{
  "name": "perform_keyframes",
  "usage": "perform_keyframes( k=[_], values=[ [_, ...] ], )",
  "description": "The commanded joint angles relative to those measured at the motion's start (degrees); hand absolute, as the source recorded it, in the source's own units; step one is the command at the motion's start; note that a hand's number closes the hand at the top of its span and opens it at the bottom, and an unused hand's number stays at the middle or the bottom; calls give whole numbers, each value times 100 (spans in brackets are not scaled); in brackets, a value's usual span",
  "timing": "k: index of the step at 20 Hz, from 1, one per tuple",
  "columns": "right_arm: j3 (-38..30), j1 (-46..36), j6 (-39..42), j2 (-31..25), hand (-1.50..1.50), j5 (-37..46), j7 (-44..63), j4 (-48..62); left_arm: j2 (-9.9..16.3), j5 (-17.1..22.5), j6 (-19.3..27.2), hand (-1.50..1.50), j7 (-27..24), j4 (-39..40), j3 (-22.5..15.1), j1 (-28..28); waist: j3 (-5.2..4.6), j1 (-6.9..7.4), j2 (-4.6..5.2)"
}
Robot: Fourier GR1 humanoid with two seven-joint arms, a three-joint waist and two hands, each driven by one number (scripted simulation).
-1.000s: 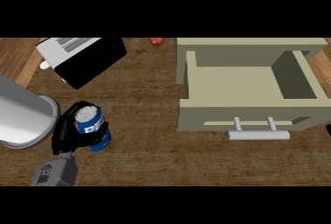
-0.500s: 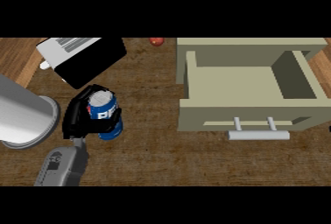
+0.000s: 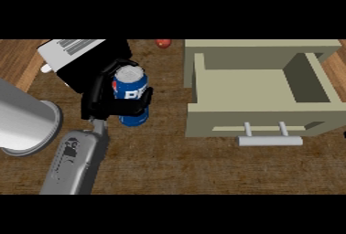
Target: Pick up the can, place it into the drawer and close the drawer
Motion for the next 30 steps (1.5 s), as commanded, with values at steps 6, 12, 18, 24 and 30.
perform_keyframes(
  k=[6, 12, 18, 24, 30],
  values=[
    [-182, 22, 115, -123, -150, -259, 218, -141, -95, -307, 819, 150, 1050, 314, -546, -1613, -1, -29, 6],
    [118, 123, -72, 32, -150, 57, -73, -34, -96, -72, 1629, 150, 1206, 1089, -1005, -2833, 1, -107, 14],
    [204, -428, -257, -23, -150, 268, 282, -17, -96, 359, 2129, 150, 1180, 2053, -1220, -3880, 0, -134, 35],
    [-213, -197, 83, -205, -150, -197, 71, 125, -96, 556, 1973, 150, 1279, 2847, -980, -4678, 2, -112, 25],
    [80, -417, -80, -47, -150, 200, 43, 204, -96, 1050, 2283, 150, 862, 4192, -1263, -5582, 8, -295, 84]
  ],
)
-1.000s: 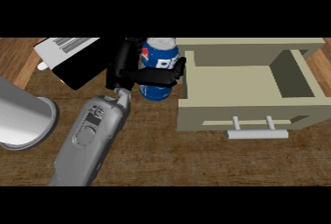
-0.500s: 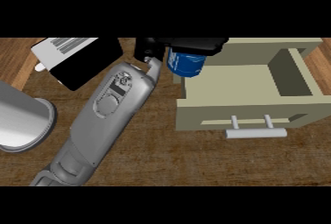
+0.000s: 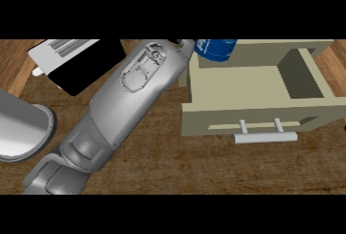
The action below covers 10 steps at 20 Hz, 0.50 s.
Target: Pick up the can, place it into the drawer and close the drawer
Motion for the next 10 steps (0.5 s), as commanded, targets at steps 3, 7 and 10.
perform_keyframes(
  k=[3, 7, 10],
  values=[
    [-45, -81, 20, -66, -150, 35, -5, 88, -1, 642, 259, 150, -430, 870, -377, -518, 2, -80, 11],
    [109, -68, 26, 52, -150, 182, -147, 226, -1, 882, 271, 150, -651, 1328, -579, -721, 4, -108, 20],
    [298, -143, -171, 158, -150, 398, 84, -114, -1, 1039, 266, 150, -698, 1599, -767, -854, 2, -143, 30]
  ],
)
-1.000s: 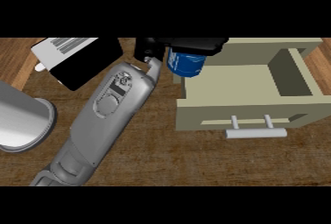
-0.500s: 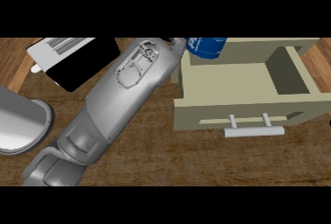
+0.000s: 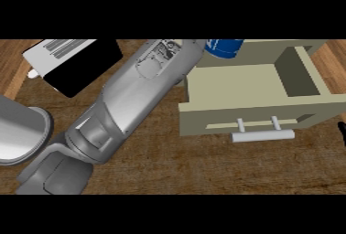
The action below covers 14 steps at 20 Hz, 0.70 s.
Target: Pick up the can, place it into the drawer and close the drawer
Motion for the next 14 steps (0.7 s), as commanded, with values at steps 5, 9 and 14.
perform_keyframes(
  k=[5, 9, 14],
  values=[
    [-86, -453, 26, -191, -150, 16, -45, 517, 0, 637, 292, 150, -236, 651, -531, -268, 7, -128, 47],
    [177, -287, -82, 48, -150, 159, 43, 135, 0, 671, 77, 150, -653, 1076, -537, -266, 3, -154, 59],
    [-103, -466, -87, -196, -150, 116, 94, 352, 0, 879, 388, 150, -816, 842, -1155, 93, 3, -142, 30]
  ],
)
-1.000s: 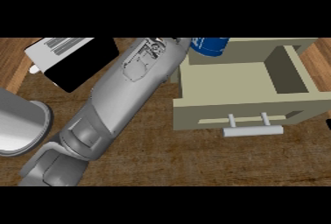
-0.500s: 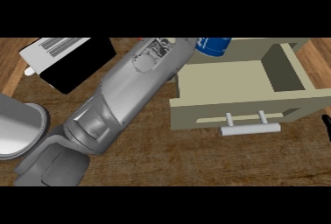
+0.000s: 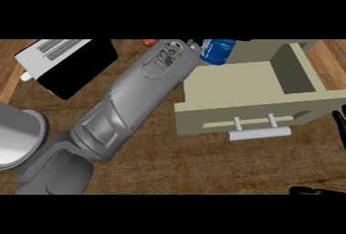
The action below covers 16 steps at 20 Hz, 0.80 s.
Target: Pick up the can, place it into the drawer and close the drawer
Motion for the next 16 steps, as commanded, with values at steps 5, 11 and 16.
perform_keyframes(
  k=[5, 11, 16],
  values=[
    [37, 33, 34, 49, -150, -16, -154, -10, 0, 178, 41, 150, -435, 497, -426, 146, 4, -127, 43],
    [111, -325, -41, 7, -150, 93, -128, 217, 0, 276, 174, 150, -376, 619, -687, -78, 7, -185, 80],
    [117, -279, -52, -51, -150, -7, 202, -228, 0, 445, 505, -150, -589, 628, -801, 275, 0, -239, 60]
  ],
)
